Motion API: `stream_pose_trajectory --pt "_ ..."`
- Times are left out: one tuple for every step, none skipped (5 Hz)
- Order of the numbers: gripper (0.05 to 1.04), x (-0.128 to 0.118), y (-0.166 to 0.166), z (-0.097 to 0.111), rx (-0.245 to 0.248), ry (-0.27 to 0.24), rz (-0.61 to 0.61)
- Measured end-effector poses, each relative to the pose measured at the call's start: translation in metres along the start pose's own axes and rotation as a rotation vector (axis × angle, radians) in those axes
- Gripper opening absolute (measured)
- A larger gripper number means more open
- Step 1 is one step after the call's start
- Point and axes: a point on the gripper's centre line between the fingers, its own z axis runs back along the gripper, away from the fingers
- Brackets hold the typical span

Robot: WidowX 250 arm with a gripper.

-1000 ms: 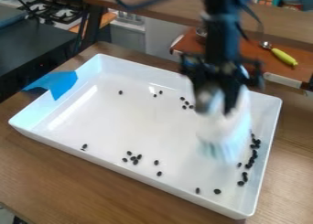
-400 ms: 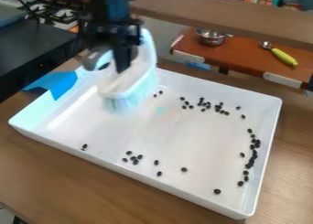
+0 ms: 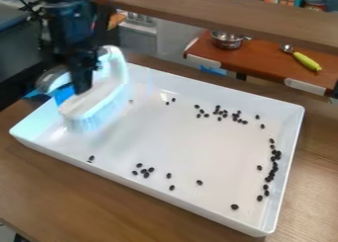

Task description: Sweep into pile

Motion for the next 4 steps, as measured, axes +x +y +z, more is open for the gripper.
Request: stream_pose_trajectory --pt "0.488 -0.004 0.018 -0.001 0.047 -0.026 -0.035" --pt "0.487 -0.012 0.031 -0.008 0.071 -0.024 -0.049" --pt "0.487 -0.013 0.035 -0.012 0.099 -0.027 -0.066" --pt "0.487 -0.016 0.040 -0.017 0.139 -0.021 -0.052"
